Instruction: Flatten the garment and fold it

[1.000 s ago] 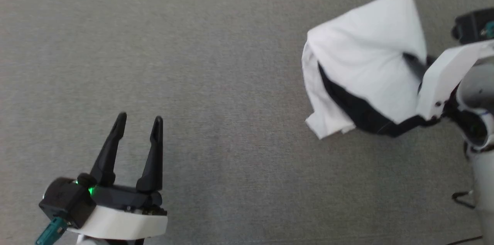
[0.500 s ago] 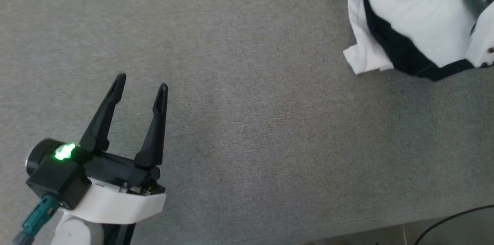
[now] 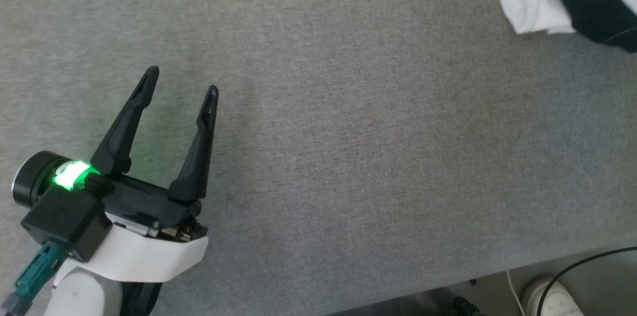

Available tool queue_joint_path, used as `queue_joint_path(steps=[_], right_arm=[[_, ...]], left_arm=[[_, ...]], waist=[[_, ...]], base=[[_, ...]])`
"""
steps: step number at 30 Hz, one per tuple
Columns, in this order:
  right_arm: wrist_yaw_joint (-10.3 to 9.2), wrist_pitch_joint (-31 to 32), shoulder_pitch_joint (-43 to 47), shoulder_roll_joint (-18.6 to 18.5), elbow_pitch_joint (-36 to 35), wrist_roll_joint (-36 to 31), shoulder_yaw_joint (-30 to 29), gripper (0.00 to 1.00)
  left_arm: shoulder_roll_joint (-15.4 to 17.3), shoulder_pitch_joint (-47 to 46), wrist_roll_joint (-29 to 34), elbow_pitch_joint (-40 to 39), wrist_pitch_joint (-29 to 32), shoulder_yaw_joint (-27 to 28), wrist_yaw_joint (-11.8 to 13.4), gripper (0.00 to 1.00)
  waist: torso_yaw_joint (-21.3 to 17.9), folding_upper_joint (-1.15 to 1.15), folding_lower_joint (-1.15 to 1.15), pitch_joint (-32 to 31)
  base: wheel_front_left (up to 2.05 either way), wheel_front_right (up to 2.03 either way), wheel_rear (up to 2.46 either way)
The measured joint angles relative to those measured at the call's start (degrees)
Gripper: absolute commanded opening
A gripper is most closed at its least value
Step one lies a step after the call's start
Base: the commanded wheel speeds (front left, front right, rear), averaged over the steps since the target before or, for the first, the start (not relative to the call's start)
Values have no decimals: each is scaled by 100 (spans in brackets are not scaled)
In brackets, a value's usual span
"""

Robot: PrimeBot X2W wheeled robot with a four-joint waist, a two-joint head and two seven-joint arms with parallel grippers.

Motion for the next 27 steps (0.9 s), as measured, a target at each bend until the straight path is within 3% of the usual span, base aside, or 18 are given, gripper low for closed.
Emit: queue_joint_path(steps=[14,16,17,18,19,27], right_arm=[[0,-923,-204,-20,876,-286,-481,0],[0,-1028,-259,-2,992,-366,-505,46],[0,-1084,-285,8,1048,-412,-520,94],[0,-1139,-312,15,1088,-455,-519,94],[0,-1171,-352,26,1138,-483,-519,100],[0,-1461,-513,37,1416,-586,-530,100]], left_arm=[[252,-188,87,-350,280,-22,-1,100],[270,-225,91,-386,318,-16,-1,100],[275,-228,94,-399,323,-15,-1,100],[279,-229,94,-405,324,-14,-1,100],[288,-230,101,-408,326,-15,-1,100],[280,-246,102,-311,254,-29,9,100]], waist=[[-178,0,-1,467],[-180,0,-1,517],[-182,0,0,537],[-186,0,-1,554],[-192,0,-1,567],[-210,0,-1,428]], base=[[0,0,0],[0,0,0],[0,0,0],[0,0,0],[0,0,0],[0,0,0]])
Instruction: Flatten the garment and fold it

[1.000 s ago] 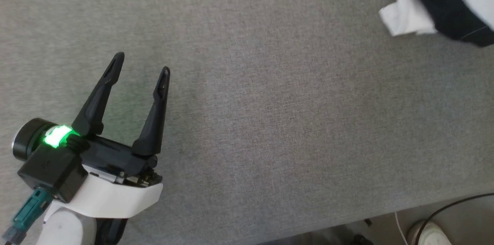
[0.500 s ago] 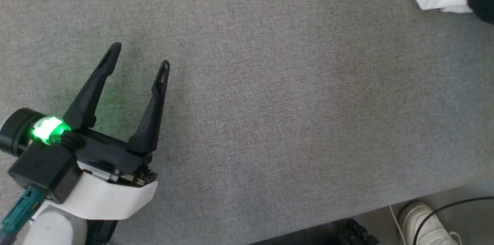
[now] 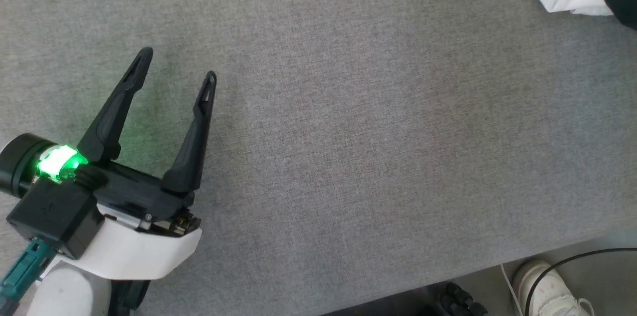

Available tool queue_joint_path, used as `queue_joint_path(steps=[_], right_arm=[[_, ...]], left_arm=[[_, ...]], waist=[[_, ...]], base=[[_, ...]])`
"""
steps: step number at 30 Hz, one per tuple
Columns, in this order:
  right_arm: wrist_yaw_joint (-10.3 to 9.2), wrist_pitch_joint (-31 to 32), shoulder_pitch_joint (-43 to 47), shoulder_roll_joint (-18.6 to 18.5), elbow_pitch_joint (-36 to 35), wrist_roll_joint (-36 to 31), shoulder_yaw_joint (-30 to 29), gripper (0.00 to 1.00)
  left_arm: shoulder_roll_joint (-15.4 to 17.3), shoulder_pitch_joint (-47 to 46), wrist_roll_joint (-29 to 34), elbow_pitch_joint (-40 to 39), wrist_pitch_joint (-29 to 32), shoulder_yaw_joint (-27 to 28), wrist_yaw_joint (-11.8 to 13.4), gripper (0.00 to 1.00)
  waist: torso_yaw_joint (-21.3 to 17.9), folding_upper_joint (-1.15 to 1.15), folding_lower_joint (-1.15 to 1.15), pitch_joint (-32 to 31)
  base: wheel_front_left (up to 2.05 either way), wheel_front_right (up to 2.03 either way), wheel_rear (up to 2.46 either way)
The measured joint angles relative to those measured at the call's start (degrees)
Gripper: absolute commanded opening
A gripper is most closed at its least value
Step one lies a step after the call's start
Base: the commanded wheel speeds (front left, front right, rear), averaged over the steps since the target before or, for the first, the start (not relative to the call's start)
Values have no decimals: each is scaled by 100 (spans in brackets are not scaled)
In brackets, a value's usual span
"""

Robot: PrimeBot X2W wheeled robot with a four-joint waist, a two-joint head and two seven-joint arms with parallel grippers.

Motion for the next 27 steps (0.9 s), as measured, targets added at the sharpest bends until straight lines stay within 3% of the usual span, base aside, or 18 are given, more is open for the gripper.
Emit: queue_joint_path(steps=[12,23,27], right_arm=[[0,-548,338,96,-53,-83,-77,100],[0,-1109,2228,799,-1076,680,490,100],[-1,-1416,3024,989,-1655,665,692,100]], left_arm=[[-520,57,-276,760,-720,140,338,100],[-856,431,53,1489,-1156,408,854,100],[-988,509,138,1675,-1196,381,864,100]], waist=[[129,0,-1,-725],[425,1,-1,-1685],[620,0,-2,-1987]], base=[[0,0,0],[0,0,0],[0,0,0]])
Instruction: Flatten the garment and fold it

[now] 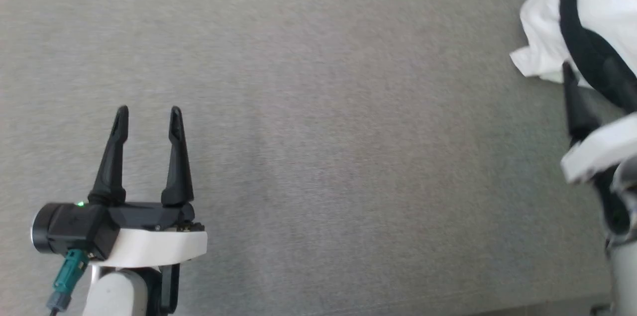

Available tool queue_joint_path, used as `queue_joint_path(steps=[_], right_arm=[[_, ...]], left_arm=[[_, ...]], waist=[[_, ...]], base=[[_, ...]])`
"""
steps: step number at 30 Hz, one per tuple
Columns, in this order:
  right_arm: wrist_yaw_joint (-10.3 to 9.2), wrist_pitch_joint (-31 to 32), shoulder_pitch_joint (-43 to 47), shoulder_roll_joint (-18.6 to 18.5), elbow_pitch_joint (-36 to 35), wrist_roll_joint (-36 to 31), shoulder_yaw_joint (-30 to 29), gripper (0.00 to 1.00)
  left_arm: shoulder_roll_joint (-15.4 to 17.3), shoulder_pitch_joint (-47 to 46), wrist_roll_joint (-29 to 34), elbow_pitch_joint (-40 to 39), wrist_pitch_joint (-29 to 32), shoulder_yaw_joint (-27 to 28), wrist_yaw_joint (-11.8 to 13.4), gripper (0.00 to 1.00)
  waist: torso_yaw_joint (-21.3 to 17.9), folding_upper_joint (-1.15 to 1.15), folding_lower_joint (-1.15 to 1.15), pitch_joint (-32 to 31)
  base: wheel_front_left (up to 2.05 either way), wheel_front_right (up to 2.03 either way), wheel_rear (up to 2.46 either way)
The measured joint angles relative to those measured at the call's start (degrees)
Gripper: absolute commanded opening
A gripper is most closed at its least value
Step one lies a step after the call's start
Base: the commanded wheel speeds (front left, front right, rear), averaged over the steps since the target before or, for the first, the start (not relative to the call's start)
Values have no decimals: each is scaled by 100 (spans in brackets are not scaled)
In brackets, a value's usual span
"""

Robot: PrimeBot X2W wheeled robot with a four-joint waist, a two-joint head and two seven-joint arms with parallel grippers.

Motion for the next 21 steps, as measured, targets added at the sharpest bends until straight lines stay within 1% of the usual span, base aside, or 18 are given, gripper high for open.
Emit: queue_joint_path(steps=[2,6,10,13,17,19,21], right_arm=[[0,-140,345,104,-258,-103,98,100],[0,-420,834,432,-646,-298,205,100],[0,-662,1226,667,-835,-555,408,100],[0,-882,1493,802,-872,-689,477,100],[1,-1345,1742,926,-870,-944,415,100],[1,-1642,1817,955,-842,-1169,234,100],[1,-1857,1863,953,-732,-1201,60,100]], left_arm=[[-38,32,22,48,-3,12,-1,100],[-145,108,152,94,-3,71,-1,100],[-307,253,214,138,-3,138,-14,100],[-342,356,272,237,-3,162,-129,100],[-421,425,320,335,-4,263,-226,100],[-456,493,385,393,-4,280,-289,100],[-491,578,490,446,-4,275,-320,100]], waist=[[118,0,0,-122],[332,0,0,-371],[516,0,1,-631],[643,0,0,-830],[794,0,1,-1090],[858,0,1,-1213],[909,0,1,-1333]], base=[[0,0,0],[0,0,0],[0,0,0],[0,0,0],[0,0,0],[0,0,0],[0,0,0]])
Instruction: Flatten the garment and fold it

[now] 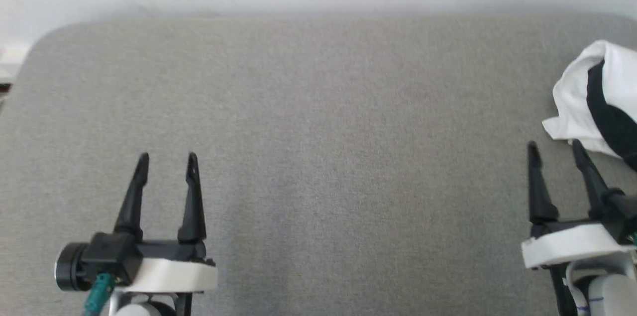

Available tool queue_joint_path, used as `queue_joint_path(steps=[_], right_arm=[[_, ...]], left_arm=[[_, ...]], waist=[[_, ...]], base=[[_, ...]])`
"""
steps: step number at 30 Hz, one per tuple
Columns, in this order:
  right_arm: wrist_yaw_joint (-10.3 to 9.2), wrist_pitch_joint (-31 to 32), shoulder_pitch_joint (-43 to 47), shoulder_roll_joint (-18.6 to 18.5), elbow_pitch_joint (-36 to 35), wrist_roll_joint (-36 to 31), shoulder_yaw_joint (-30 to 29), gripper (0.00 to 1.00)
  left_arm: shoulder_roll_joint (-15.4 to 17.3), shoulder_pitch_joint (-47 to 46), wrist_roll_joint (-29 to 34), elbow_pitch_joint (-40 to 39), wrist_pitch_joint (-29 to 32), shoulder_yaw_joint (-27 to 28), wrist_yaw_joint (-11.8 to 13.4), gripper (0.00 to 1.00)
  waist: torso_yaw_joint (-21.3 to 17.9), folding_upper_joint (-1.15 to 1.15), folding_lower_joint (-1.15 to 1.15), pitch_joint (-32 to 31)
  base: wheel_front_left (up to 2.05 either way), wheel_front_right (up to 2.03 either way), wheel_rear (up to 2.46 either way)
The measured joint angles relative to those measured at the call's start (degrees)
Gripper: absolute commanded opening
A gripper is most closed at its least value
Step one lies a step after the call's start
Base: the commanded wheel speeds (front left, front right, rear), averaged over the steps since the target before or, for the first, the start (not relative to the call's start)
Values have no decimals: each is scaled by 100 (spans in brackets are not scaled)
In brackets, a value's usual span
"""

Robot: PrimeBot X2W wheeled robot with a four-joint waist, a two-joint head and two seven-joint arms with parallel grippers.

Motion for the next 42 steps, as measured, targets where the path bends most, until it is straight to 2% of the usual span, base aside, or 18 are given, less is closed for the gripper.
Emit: queue_joint_path(steps=[4,11,24,35,36,42], right_arm=[[-1,-211,94,-2,296,-14,-182,100],[-1,-292,205,2,759,-107,-170,100],[-1,-296,325,1,694,-40,-303,100],[-1,-297,345,0,716,-57,-266,100],[0,-294,344,0,715,-57,-265,0],[0,-289,342,-3,716,-57,-270,0]], left_arm=[[-21,110,167,216,0,-31,-102,100],[-37,304,350,664,0,-44,-145,100],[-171,546,382,847,0,-41,-91,100],[-213,592,348,838,0,-15,-42,100],[-214,592,349,829,2,-8,-36,0],[-211,592,349,836,10,-24,-38,0]], waist=[[70,0,0,-226],[70,0,0,-559],[-181,0,1,-848],[-199,0,1,-783],[-199,0,1,-765],[-200,0,3,-762]], base=[[0,0,0],[0,0,0],[0,0,0],[0,0,0],[0,0,0],[0,0,0]])
